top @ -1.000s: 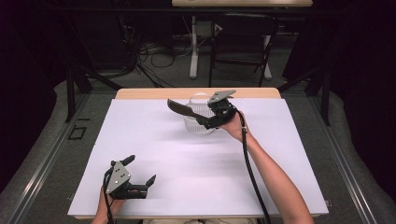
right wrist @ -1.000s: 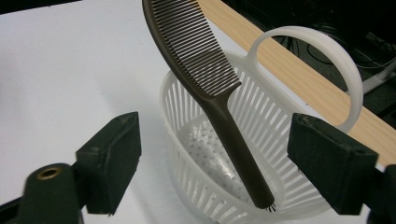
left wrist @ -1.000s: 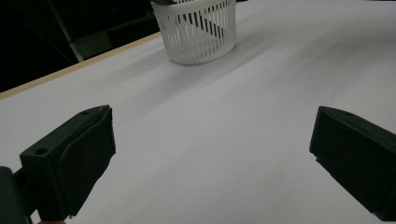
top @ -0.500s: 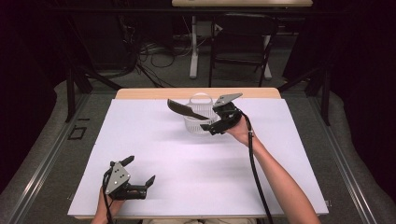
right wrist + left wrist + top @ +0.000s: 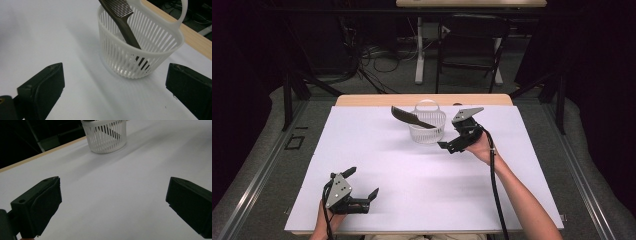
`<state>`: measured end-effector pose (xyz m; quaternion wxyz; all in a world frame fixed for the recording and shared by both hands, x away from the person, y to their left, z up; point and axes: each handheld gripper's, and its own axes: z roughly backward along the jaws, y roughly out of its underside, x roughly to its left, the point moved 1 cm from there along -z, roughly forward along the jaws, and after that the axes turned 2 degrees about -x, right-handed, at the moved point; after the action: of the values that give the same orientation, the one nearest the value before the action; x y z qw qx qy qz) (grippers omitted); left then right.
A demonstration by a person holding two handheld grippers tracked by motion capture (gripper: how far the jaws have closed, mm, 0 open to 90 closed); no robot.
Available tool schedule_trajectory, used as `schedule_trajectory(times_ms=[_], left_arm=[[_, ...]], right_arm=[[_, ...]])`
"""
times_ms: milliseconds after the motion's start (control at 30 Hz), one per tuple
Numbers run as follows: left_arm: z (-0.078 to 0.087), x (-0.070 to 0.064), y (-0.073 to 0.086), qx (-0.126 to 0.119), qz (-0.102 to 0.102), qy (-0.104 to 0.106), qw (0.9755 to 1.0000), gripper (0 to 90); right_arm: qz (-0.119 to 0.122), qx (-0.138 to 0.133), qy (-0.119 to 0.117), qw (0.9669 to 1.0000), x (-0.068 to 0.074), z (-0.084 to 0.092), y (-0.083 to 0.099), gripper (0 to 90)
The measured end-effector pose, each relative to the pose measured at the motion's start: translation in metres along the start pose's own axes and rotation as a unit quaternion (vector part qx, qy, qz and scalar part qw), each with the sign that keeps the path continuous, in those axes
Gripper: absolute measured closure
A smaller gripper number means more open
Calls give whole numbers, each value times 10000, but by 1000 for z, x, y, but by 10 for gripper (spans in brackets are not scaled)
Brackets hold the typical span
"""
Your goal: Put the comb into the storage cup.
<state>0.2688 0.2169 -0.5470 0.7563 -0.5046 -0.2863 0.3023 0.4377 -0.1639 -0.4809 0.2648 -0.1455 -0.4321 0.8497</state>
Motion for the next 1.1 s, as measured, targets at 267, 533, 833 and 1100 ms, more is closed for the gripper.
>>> schedule_trajectory(times_ms=[267, 533, 833, 1100], left_arm=[[0, 0, 0, 16, -11, -9, 10000, 2], [0, 0, 0, 7, -9, 2, 10000, 2], [0, 0, 0, -1, -9, -5, 10000, 2], [1, 0, 0, -3, -14, -9, 10000, 2]], right_arm=[[-65, 81, -2, 9999, 4, 9, 16, 15], [-112, 152, 100, 9998, 7, 16, 32, 12], [-267, 209, 173, 9993, 8, 26, 55, 12], [-321, 190, 219, 9991, 13, 39, 67, 12]])
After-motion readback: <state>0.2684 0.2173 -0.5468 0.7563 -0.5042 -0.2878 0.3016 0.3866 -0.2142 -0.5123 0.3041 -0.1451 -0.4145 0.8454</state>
